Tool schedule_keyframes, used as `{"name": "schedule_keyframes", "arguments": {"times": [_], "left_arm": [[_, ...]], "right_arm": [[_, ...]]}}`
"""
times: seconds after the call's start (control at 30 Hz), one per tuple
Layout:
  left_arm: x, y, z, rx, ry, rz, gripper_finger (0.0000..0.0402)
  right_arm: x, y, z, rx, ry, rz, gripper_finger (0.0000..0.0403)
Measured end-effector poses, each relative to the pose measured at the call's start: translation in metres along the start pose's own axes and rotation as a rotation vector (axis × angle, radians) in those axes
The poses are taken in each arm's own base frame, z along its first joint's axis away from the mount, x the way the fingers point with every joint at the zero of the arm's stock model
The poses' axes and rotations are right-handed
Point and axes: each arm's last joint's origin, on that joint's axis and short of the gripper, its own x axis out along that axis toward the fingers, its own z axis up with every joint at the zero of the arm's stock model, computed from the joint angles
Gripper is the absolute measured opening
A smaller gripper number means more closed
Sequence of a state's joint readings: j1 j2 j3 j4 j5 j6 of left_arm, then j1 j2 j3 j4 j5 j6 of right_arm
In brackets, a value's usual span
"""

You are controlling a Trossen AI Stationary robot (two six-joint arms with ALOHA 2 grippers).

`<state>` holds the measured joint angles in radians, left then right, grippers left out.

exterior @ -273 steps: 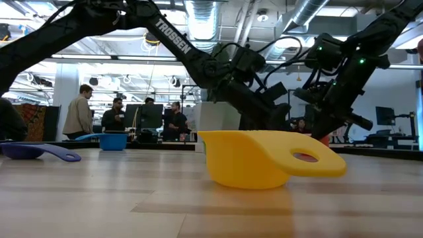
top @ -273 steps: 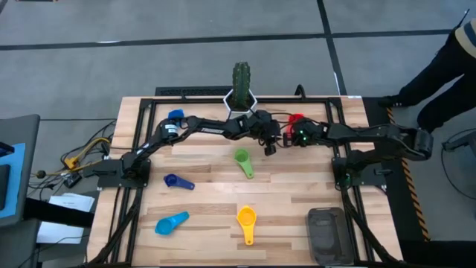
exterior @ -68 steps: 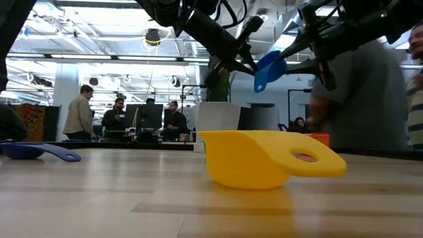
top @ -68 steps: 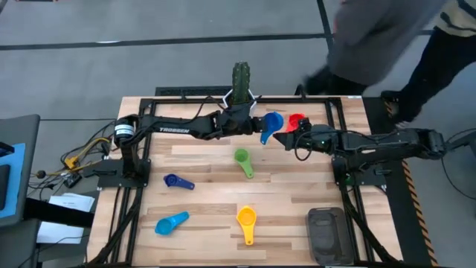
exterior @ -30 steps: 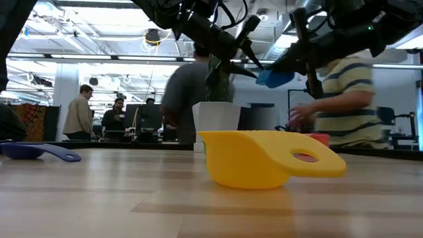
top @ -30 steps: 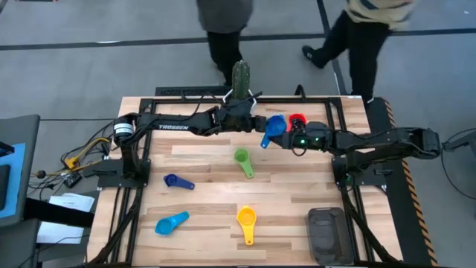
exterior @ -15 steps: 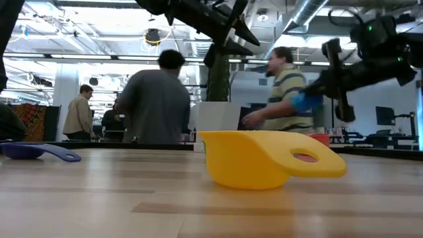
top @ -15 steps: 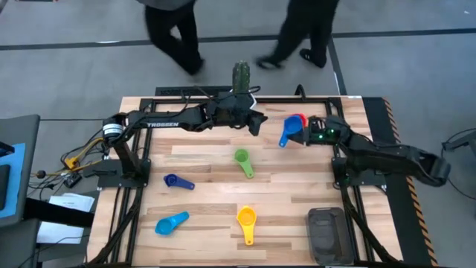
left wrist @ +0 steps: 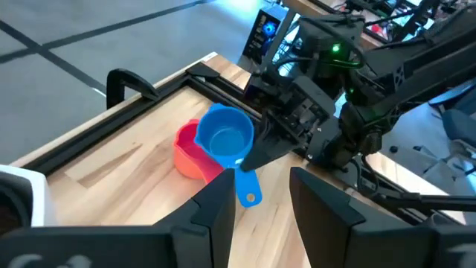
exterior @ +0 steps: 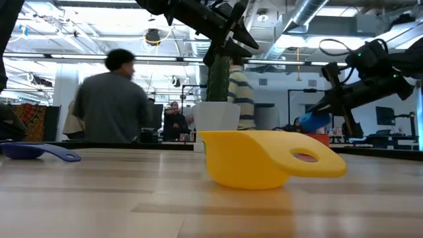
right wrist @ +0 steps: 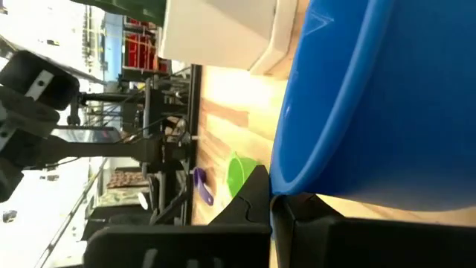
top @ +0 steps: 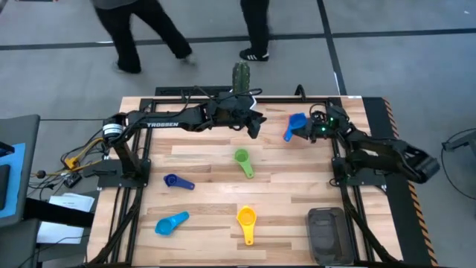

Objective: Nest measuring cups in basket
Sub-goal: Stack the blue measuring cup on top of the red measuring cup

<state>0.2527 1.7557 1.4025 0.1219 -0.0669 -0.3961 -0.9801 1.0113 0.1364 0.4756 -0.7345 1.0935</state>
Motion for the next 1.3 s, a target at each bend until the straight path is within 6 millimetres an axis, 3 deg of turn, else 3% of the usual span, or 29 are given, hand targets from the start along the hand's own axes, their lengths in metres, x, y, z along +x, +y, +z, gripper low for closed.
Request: {"name": "schedule_keyframes", "arguments": {"times": [0.47,0.73,0.97,1.3], "left_arm": [[0.0,0.001,0.0,0.052,-0.001,0.004,0.0116],[0.001,0.002,0.0,0.058,-0.002,0.008,0.0116],[0.001,0.002,0.0,0.07,-0.003,0.012,0.0116],[0.001,0.003,0.001,0.072,-0.01,0.032,0.0116]], "right_arm": [[0.014,-0.015,0.006,0.004,0.03,-0.007,0.0005],[0.016,-0.014,0.01,0.007,0.011,0.026,0.0025],[0.013,-0.015,0.012,0.019,0.012,0.034,0.002],[0.011,-0.016,0.013,0.052,0.066,0.06,0.01]]}}
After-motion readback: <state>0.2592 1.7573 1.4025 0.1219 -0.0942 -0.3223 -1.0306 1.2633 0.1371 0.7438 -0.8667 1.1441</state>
